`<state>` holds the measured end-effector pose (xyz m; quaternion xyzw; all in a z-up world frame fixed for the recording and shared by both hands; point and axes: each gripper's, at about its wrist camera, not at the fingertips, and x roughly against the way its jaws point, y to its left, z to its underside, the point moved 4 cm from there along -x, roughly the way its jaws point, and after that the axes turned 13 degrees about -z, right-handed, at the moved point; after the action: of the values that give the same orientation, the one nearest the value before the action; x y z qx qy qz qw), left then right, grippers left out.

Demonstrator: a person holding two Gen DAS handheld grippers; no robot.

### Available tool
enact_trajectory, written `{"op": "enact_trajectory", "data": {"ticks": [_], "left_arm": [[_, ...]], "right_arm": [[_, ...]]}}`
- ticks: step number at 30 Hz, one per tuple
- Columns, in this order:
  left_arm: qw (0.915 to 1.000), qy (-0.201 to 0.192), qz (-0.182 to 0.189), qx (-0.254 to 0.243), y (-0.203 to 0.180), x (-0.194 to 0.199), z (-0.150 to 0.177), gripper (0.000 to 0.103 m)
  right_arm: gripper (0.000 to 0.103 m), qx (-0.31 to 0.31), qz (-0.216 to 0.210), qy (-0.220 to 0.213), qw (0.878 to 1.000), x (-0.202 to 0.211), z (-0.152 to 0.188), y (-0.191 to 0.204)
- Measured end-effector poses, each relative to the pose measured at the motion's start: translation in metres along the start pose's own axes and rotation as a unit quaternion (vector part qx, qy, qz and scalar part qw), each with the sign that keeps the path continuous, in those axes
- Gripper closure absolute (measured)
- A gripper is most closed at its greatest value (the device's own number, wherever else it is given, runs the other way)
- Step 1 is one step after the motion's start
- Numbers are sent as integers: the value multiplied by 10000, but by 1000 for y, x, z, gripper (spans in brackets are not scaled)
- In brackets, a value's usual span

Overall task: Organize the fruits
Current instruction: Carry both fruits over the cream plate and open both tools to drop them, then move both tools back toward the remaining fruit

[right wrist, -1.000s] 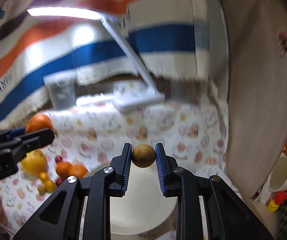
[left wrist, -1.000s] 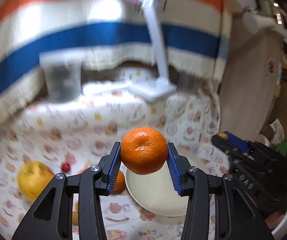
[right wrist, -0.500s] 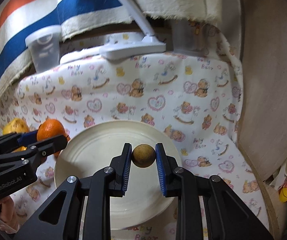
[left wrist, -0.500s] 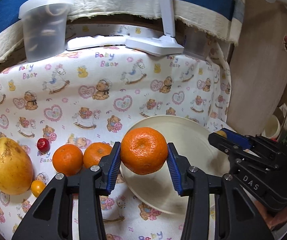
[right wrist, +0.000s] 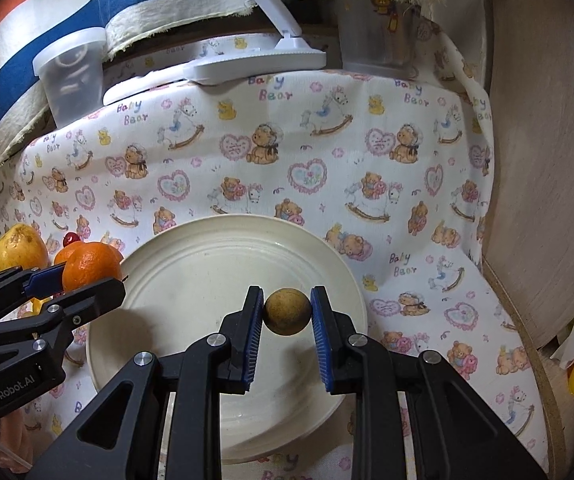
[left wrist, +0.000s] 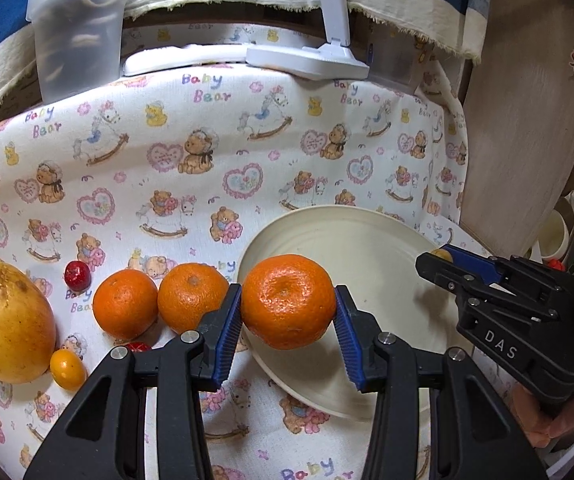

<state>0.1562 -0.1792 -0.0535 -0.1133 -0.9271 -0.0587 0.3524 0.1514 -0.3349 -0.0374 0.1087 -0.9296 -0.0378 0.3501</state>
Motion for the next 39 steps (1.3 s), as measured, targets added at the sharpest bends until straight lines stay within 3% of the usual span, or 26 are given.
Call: {"op": "enact_trajectory", "data": {"ticks": [23,27,29,30,39], "left_arm": [[9998,109,-133,-137,0,-9,4,58],[9996,22,-212,-165,-1,-6,4,49],[9996,-58,-240,-169,-1,-2,3,43],[9995,-108,-245,-154,0,0,2,40],[9965,-754,-372,-35,13,42,-18,19]], "right_arm": [[78,-249,-47,332,9991,-14,4,-9],[73,-249,-62,311,9992,-13,4,-10],[56,-231,-29,253,9994,-10,4,-9],[53,-213,-2,199,9996,-8,3,-9],[47,59,34,-197,9998,11,-3,5]]}}
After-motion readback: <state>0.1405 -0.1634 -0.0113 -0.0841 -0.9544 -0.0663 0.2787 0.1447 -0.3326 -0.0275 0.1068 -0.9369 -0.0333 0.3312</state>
